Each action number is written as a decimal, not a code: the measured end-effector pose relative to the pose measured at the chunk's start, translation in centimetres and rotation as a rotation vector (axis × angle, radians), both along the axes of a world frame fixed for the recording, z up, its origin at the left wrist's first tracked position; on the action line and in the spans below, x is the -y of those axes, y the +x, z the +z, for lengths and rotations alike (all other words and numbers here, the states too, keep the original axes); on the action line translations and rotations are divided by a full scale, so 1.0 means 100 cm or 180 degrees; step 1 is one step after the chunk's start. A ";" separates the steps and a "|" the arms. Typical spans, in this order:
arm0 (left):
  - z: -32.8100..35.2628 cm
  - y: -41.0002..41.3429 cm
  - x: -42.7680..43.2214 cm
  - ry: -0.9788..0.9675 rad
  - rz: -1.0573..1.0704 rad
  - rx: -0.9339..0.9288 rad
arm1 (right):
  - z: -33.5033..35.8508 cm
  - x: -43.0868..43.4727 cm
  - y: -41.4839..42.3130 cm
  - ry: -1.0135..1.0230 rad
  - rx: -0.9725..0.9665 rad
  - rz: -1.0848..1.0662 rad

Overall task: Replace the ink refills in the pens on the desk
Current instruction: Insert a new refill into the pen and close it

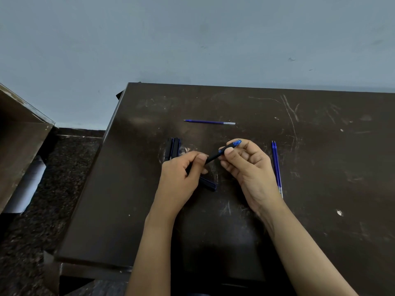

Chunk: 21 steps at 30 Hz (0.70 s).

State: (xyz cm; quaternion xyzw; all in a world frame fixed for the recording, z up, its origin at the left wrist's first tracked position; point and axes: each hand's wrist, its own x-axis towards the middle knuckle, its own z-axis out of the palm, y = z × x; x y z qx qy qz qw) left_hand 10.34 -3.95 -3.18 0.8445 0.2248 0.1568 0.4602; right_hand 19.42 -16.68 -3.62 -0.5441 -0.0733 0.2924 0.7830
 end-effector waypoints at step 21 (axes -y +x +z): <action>0.000 0.002 0.002 -0.0433 -0.0004 -0.0007 | 0.001 -0.001 -0.001 -0.0004 -0.0033 -0.0033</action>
